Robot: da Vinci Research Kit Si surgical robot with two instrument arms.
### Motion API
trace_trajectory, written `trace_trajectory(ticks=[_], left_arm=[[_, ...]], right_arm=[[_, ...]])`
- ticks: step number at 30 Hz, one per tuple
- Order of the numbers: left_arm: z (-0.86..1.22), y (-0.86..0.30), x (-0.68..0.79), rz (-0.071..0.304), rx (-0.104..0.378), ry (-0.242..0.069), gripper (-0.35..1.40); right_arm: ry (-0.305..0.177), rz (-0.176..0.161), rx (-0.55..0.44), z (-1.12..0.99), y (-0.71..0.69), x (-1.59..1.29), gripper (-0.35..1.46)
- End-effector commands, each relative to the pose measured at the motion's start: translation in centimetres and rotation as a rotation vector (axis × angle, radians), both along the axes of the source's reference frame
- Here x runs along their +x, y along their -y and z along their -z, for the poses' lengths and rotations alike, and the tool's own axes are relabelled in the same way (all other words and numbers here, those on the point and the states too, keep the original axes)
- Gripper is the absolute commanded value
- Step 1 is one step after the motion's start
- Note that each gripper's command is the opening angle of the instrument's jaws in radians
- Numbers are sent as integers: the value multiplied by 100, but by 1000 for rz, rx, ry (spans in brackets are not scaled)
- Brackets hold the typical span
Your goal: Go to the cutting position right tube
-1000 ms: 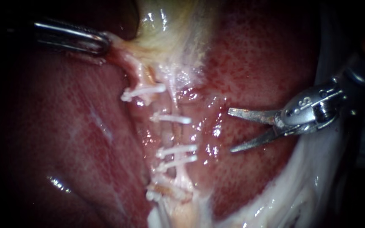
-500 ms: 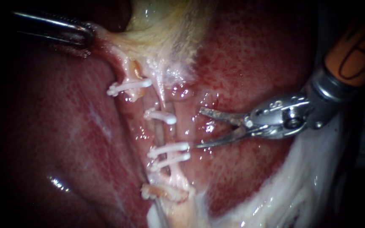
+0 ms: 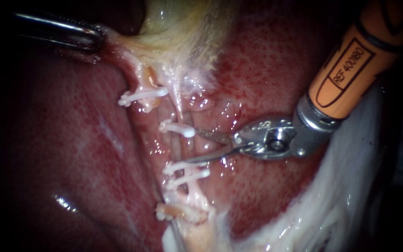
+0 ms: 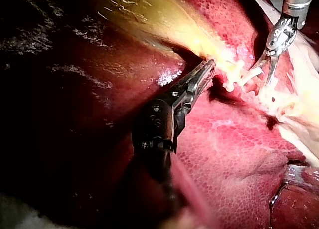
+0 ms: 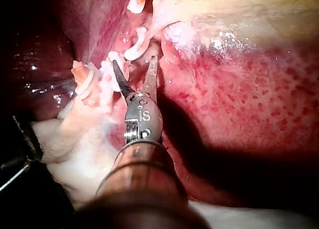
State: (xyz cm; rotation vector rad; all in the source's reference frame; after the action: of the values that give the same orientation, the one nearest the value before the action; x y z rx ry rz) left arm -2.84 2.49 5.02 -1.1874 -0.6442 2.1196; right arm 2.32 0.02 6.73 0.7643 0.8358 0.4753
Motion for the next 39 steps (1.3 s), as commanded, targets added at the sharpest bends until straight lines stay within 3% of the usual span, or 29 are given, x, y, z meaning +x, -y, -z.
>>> trace_trajectory(ticks=[1, 6, 12, 17, 24, 39], left_arm=[[0, 0, 0, 0, 0, 0, -35], [0, 0, 0, 0, 0, 0, -35], [0, 0, -1, 0, 0, -1, -35], [0, 0, -1, 1, 0, -1, -35], [0, 0, -2, 1, 0, -1, -35], [0, 0, -3, 1, 0, -1, -35]], right_arm=[[-13, 3, 12, -3, 1, 2, 144], [-95, 25, 56, -11, 2, 13, 144], [-242, 57, 123, -12, 0, 21, 134], [-332, 81, 148, -12, -1, 30, 130], [-393, 71, 186, -10, -1, 47, 127], [-412, 49, 209, -10, -4, 74, 120]])
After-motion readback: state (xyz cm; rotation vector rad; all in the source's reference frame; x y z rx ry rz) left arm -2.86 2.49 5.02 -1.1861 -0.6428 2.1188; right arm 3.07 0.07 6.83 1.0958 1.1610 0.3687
